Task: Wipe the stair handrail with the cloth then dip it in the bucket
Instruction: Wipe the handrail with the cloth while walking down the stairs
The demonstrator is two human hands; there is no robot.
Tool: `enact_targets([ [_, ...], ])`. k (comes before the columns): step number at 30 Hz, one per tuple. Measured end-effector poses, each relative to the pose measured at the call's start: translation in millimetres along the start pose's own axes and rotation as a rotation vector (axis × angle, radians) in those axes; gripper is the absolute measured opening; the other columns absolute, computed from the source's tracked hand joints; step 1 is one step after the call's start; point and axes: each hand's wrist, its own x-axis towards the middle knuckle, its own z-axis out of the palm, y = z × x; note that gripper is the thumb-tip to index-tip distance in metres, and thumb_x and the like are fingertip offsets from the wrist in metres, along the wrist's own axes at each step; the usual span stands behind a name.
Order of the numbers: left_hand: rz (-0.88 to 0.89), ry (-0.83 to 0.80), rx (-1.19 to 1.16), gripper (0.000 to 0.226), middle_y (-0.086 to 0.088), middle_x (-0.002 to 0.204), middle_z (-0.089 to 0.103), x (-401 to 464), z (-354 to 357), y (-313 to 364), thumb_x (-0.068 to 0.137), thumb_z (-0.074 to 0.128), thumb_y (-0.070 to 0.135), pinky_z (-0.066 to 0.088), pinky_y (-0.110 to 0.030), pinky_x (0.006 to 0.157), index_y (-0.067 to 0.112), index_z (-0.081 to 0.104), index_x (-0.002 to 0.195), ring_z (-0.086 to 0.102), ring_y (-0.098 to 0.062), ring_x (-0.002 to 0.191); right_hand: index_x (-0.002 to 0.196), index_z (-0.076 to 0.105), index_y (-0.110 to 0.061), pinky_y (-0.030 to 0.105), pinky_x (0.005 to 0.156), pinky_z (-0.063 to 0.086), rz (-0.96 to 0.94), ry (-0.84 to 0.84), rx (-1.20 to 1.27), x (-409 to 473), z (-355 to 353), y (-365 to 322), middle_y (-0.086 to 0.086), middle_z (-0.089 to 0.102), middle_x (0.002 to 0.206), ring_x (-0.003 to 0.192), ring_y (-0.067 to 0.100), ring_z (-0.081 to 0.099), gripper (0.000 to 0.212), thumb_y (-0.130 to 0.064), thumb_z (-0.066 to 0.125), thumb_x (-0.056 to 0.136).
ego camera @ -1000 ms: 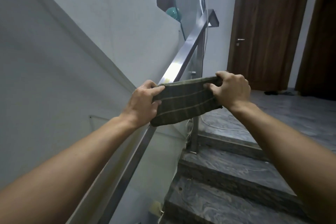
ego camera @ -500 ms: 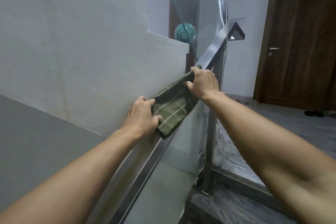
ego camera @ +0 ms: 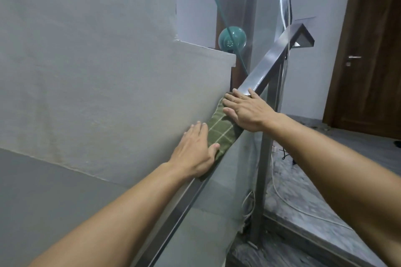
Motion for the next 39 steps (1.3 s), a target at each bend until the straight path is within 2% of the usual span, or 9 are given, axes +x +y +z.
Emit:
enact_targets([
  [2, -0.031, -0.066, -0.041, 0.067, -0.015, 0.162, 0.001, 4, 11, -3, 0.100, 0.031, 0.039, 0.004, -0.040, 0.121, 0.004, 0.004, 0.151, 0.000, -0.025, 0.149, 0.152, 0.014, -0.020, 0.051, 0.118, -0.008, -0.041, -0.052, -0.018, -1, -4, 5, -0.003, 0.008, 0.162, 0.149, 0.016, -0.004, 0.064, -0.052, 0.009, 0.097],
  [5, -0.036, -0.061, -0.042, 0.066, -0.011, 0.162, -0.007, 1, 22, -6, 0.101, 0.023, 0.041, 0.000, -0.041, 0.121, 0.006, -0.004, 0.151, -0.007, -0.022, 0.149, 0.153, 0.007, -0.022, 0.048, 0.117, -0.014, -0.094, -0.097, -0.068, -1, -8, 13, -0.005, 0.003, 0.162, 0.148, 0.012, -0.010, 0.069, -0.058, 0.006, 0.094],
  [13, -0.039, -0.044, 0.012, 0.069, -0.010, 0.162, -0.009, -19, 25, -8, 0.100, 0.024, 0.042, -0.002, -0.042, 0.121, 0.005, -0.006, 0.151, -0.009, -0.021, 0.149, 0.153, 0.005, -0.022, 0.043, 0.119, -0.009, -0.159, -0.090, -0.095, -11, -2, 9, -0.002, 0.003, 0.163, 0.148, 0.011, -0.006, 0.073, -0.061, 0.002, 0.092],
  [18, -0.066, -0.028, 0.031, 0.069, -0.010, 0.162, -0.008, -57, 29, -23, 0.100, 0.026, 0.042, 0.000, -0.039, 0.121, 0.006, -0.005, 0.151, -0.006, -0.021, 0.149, 0.152, 0.010, -0.017, 0.043, 0.119, -0.010, -0.198, -0.059, -0.127, -27, 5, -23, 0.000, 0.010, 0.162, 0.149, 0.012, -0.002, 0.081, -0.065, -0.004, 0.088],
  [22, -0.084, -0.037, 0.060, 0.069, -0.009, 0.162, -0.010, -93, 31, -37, 0.101, 0.025, 0.041, 0.001, -0.038, 0.121, 0.006, -0.007, 0.151, -0.007, -0.020, 0.149, 0.149, 0.022, -0.009, 0.042, 0.119, -0.008, -0.334, -0.026, -0.176, -32, -2, -54, 0.008, 0.020, 0.160, 0.149, 0.018, 0.003, 0.079, -0.059, 0.004, 0.090],
  [26, -0.107, -0.029, 0.072, 0.070, -0.010, 0.162, -0.009, -123, 35, -50, 0.100, 0.026, 0.042, 0.005, -0.039, 0.121, 0.006, -0.008, 0.150, -0.005, -0.021, 0.149, 0.151, 0.019, -0.013, 0.038, 0.121, -0.003, -0.489, -0.134, -0.116, -32, -5, -87, 0.010, 0.007, 0.162, 0.149, 0.018, 0.000, 0.074, -0.049, 0.008, 0.087],
  [30, -0.155, -0.053, 0.057, 0.072, -0.011, 0.162, -0.009, -157, 34, -61, 0.100, 0.027, 0.043, 0.002, -0.035, 0.121, 0.005, -0.010, 0.149, -0.004, -0.021, 0.149, 0.146, 0.034, -0.013, 0.039, 0.121, 0.007, -0.554, -0.028, -0.078, -52, 9, -106, 0.013, 0.038, 0.151, 0.142, 0.024, 0.030, 0.070, -0.052, 0.007, 0.094],
  [33, -0.195, -0.071, 0.053, 0.073, -0.012, 0.161, -0.010, -186, 34, -71, 0.100, 0.027, 0.043, 0.001, -0.035, 0.121, 0.005, -0.011, 0.149, -0.004, -0.022, 0.149, 0.146, 0.032, -0.010, 0.043, 0.121, 0.010, -0.573, 0.002, -0.078, -70, 15, -130, 0.014, 0.041, 0.149, 0.143, 0.025, 0.030, 0.076, -0.059, 0.007, 0.094],
  [39, -0.272, -0.107, 0.074, 0.073, -0.010, 0.160, -0.017, -251, 37, -93, 0.100, 0.029, 0.041, -0.002, -0.039, 0.121, 0.007, -0.014, 0.149, -0.012, -0.021, 0.148, 0.149, 0.023, -0.007, 0.045, 0.121, 0.010, -0.682, -0.029, -0.094, -99, 18, -186, 0.015, 0.033, 0.154, 0.145, 0.026, 0.023, 0.084, -0.066, 0.005, 0.091],
])
